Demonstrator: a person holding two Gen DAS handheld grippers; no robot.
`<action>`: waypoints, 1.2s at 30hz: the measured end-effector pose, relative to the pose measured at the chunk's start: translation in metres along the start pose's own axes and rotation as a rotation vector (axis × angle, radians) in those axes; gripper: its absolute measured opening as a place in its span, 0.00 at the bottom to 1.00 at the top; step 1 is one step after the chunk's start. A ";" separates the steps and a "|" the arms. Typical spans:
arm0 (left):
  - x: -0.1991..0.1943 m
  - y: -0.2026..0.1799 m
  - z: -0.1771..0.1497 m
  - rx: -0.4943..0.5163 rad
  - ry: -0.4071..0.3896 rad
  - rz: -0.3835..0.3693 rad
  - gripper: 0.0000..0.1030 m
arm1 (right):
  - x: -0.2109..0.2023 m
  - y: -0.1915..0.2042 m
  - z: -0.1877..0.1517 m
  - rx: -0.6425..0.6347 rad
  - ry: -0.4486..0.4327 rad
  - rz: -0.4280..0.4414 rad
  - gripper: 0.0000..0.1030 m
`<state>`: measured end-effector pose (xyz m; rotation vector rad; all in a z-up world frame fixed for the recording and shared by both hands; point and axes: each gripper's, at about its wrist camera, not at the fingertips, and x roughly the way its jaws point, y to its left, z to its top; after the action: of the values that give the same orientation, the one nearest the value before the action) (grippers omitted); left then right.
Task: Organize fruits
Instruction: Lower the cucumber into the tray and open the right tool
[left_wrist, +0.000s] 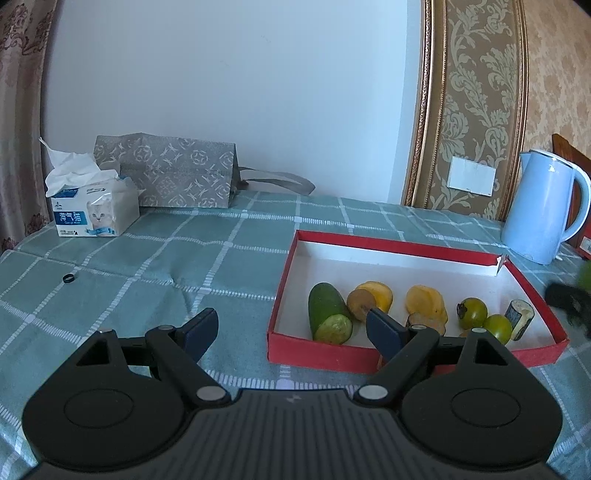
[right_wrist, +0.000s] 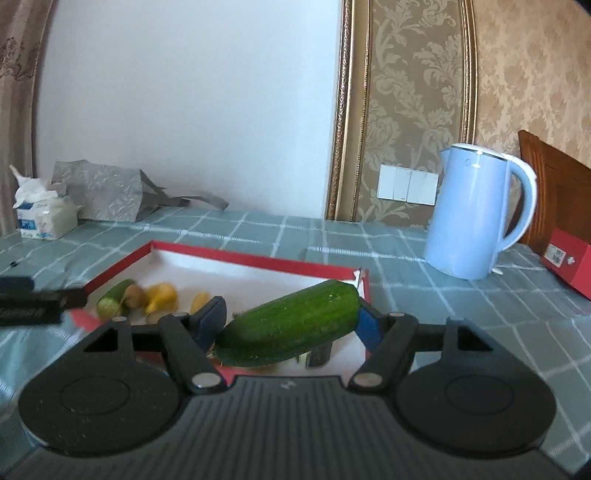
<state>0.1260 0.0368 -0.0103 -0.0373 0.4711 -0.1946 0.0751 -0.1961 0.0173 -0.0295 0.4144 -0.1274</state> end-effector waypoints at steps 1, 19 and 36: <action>0.000 -0.001 0.000 0.003 0.000 0.002 0.85 | 0.008 -0.001 0.003 0.000 0.007 0.001 0.70; 0.007 -0.005 -0.001 0.017 0.031 -0.030 0.85 | 0.084 0.000 0.013 0.061 -0.020 0.035 0.97; 0.001 -0.019 -0.008 0.070 0.028 0.011 0.85 | -0.027 -0.018 -0.046 0.206 -0.141 0.086 1.00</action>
<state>0.1204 0.0179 -0.0163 0.0363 0.4916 -0.2011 0.0299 -0.2107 -0.0125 0.1807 0.2600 -0.0826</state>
